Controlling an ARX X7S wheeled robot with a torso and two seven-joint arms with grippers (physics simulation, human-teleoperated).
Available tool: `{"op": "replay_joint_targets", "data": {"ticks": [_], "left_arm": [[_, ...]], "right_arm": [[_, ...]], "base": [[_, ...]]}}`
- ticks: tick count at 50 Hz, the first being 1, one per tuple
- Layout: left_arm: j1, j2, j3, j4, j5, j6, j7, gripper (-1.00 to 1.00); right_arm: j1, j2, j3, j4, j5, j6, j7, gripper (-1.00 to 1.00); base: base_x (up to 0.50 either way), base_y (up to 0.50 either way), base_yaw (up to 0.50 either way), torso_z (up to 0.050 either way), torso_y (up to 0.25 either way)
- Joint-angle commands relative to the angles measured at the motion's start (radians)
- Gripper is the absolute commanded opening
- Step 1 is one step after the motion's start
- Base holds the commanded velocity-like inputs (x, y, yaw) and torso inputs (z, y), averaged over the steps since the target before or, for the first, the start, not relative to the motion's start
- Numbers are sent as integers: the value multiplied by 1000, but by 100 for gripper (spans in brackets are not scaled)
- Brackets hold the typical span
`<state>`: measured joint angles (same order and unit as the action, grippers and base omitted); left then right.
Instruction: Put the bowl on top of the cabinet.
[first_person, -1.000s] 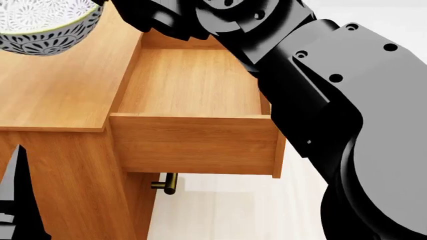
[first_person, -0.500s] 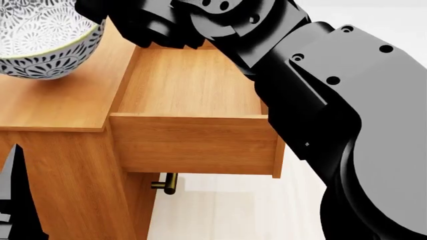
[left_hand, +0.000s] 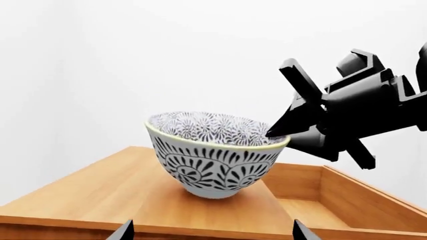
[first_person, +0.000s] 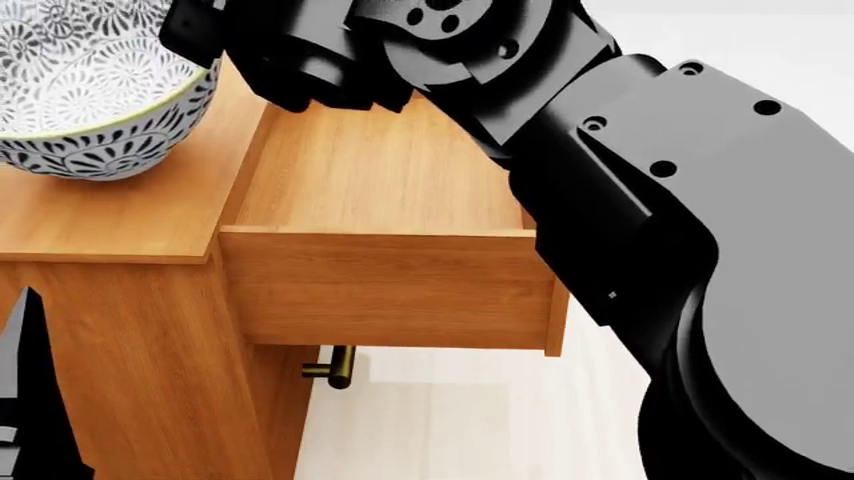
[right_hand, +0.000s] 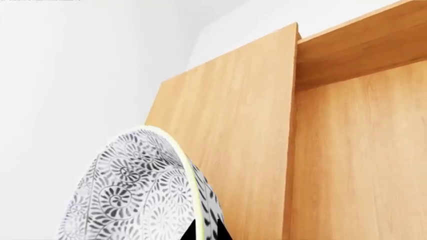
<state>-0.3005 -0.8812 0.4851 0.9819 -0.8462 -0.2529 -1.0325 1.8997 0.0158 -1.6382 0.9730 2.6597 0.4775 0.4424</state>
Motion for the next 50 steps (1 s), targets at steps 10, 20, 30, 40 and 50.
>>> {"op": "replay_joint_targets", "data": {"ticks": [10,20,30,40,50], "left_arm": [[-10,21,-9,-33,19,20,20,100],[-9,20,-4,-34,23,22,19,100],[-11,21,3,-29,25,19,16,100],[-17,18,3,-29,19,19,13,100],[-20,24,14,-37,30,15,17,100]], "right_arm": [[-29,-16,26,14,-45,7,-40,-100],[-32,-16,27,21,-34,-2,-60,100],[-16,-16,27,20,-25,7,-84,100],[7,-16,27,26,-23,14,-92,100],[32,-16,15,87,-62,42,-96,100]], "base": [[0,0,0,0,0],[0,0,0,0,0],[0,0,0,0,0],[0,0,0,0,0],[0,0,0,0,0]]}}
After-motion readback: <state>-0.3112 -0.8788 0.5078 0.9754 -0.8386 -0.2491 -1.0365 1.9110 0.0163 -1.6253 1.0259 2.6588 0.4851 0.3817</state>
